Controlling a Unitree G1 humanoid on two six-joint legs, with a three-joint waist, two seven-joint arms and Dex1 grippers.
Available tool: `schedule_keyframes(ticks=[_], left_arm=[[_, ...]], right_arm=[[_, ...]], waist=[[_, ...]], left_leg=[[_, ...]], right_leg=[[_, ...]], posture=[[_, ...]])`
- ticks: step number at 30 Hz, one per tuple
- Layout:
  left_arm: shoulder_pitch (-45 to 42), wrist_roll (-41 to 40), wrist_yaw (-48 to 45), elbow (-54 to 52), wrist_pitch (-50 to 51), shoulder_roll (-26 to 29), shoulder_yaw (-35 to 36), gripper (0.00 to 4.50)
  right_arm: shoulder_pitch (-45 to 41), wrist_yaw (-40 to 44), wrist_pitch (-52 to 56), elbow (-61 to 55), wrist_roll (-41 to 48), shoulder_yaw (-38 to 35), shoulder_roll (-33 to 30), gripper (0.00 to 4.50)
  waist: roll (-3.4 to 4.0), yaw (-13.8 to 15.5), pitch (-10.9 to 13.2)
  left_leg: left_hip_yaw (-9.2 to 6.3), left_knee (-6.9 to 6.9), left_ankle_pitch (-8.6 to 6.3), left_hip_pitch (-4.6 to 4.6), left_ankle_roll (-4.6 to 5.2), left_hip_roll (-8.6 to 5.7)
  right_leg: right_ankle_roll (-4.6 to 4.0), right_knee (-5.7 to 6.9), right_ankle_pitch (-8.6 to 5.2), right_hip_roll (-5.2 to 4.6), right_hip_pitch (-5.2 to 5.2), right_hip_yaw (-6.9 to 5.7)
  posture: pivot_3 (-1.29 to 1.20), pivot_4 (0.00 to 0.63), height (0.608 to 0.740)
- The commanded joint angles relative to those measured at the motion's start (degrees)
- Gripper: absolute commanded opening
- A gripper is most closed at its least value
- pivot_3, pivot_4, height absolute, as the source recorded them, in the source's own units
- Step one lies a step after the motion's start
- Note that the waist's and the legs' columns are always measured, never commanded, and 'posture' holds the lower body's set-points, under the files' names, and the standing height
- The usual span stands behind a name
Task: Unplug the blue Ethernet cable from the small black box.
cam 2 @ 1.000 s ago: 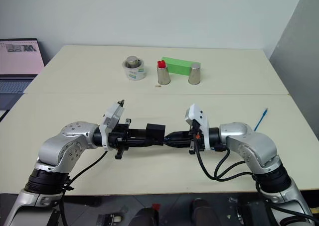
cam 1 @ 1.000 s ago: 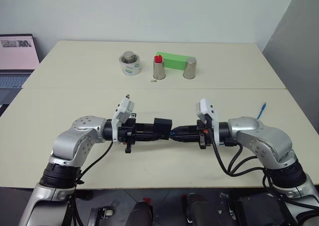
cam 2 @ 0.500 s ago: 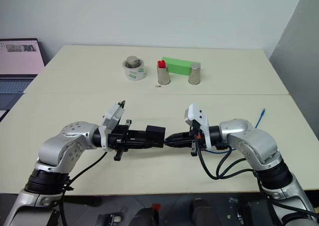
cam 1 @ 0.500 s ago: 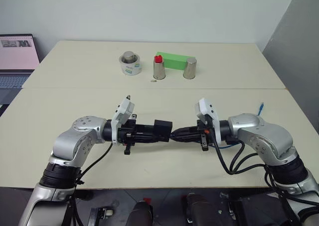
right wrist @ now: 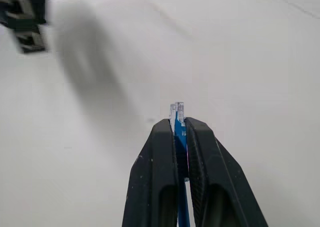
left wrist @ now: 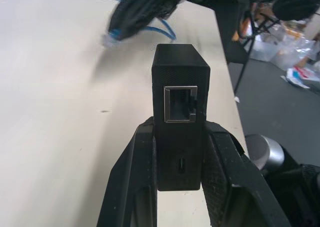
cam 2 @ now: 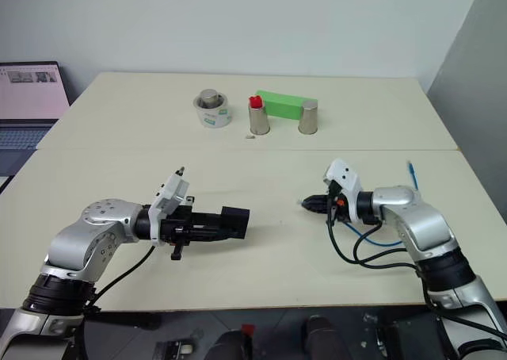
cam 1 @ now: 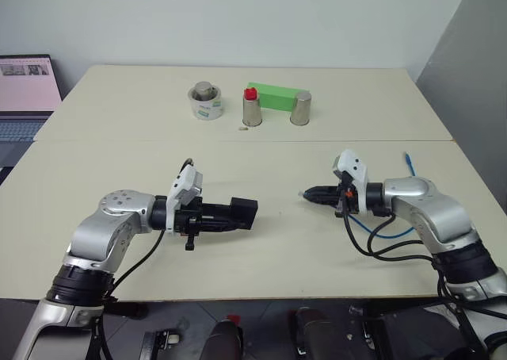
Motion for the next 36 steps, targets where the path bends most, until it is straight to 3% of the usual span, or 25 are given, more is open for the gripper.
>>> schedule_keyframes(ticks=[1,3,5,9,13,17,20,26,35,36], left_arm=[[0.81,1.65,4.04,-0.5,-1.39,-1.02,1.41,0.8],[1.24,2.29,5.52,-0.56,-1.43,-1.51,1.3,0.8],[1.53,2.76,7.84,-0.43,-1.99,-2.58,1.92,0.8],[1.35,3.82,12.8,0.29,0.56,-3.4,2.56,0.8],[1.6,4.75,18.08,2.06,-0.06,-4.97,4.44,0.8],[-0.85,10.52,28.43,10.11,-10.82,-9.35,7.51,0.8],[-5.01,14.91,39.12,20.39,-20.53,-12.74,10.97,0.8],[-11.73,19.31,49.67,38.78,-33.32,-16.96,13.24,0.8],[-16.71,20.59,49.66,57.5,-41.88,-19.17,13.91,0.8],[-16.49,19.81,48.18,57.98,-41.77,-19.26,14.32,1.5]], right_arm=[[-4.32,-14.13,-11.43,14.5,-9.22,-3.27,2.31,0.01],[-5.15,-15.65,-13.89,18.41,-10.83,-3.63,3.0,0.01],[-5.31,-15.64,-14.78,19.8,-11.05,-4.41,3.69,0.71],[-3.77,-12.36,-13.42,15.52,-9.64,-5.32,3.57,1.69],[-1.03,-6.53,-10.7,5.18,-6.6,-6.4,1.38,2.63],[3.92,5.02,-3.65,-10.92,2.44,-5.63,-1.5,3.57],[5.05,6.81,0.54,-20.12,6.39,-4.51,-0.83,4.31],[2.85,3.26,3.86,-24.36,4.35,-0.46,3.55,4.31],[1.52,2.16,3.98,-23.54,1.34,1.9,5.08,4.31],[1.63,2.16,4.01,-23.69,1.14,2.0,4.99,4.34]], waist=[[0.01,0.05,0.0],[0.01,0.23,0.0],[0.01,0.27,0.0],[0.01,0.19,0.0],[0.02,0.19,0.01],[0.04,0.39,0.01],[0.04,0.52,0.01],[-0.02,0.68,-0.03],[-0.03,1.54,-0.05],[-0.03,1.53,-0.05]], left_leg=[[0.01,-0.01,0.01,0.01,0.02,-0.04],[0.01,-0.03,0.01,-0.02,0.02,-0.03],[-0.01,-0.03,0.01,-0.1,0.02,-0.03],[-0.02,-0.03,0.01,-0.18,0.02,-0.03],[-0.06,-0.02,0.01,-0.16,0.02,-0.03],[-0.1,-0.01,0.01,-0.08,0.02,-0.01],[-0.17,0.02,0.01,-0.06,0.02,0.0],[-0.2,0.08,0.02,0.02,0.01,-0.04],[-0.29,0.06,0.03,-0.08,0.0,-0.09],[-0.31,0.06,0.03,-0.07,0.0,-0.09]], right_leg=[[0.02,0.0,0.01,-0.02,-0.01,0.02],[0.01,-0.02,0.01,-0.02,-0.01,0.03],[-0.03,-0.05,0.02,-0.03,-0.07,0.02],[-0.27,-0.06,0.17,-0.05,-0.11,0.02],[-0.24,-0.02,0.15,-0.04,-0.11,-0.02],[-0.01,-0.01,0.01,-0.04,-0.03,-0.06],[-0.01,0.0,0.01,-0.04,0.01,-0.12],[0.06,0.03,0.09,-0.05,0.1,-0.14],[-0.2,0.0,0.26,-0.12,0.05,-0.28],[-0.2,0.0,0.26,-0.12,0.06,-0.29]], posture=[[0.0,0.15,0.74],[0.0,0.15,0.74],[0.0,0.15,0.74],[0.0,0.15,0.74],[0.0,0.15,0.74],[0.0,0.15,0.74],[0.0,0.15,0.74],[0.0,0.15,0.74],[0.0,0.15,0.74],[0.0,0.15,0.74]])
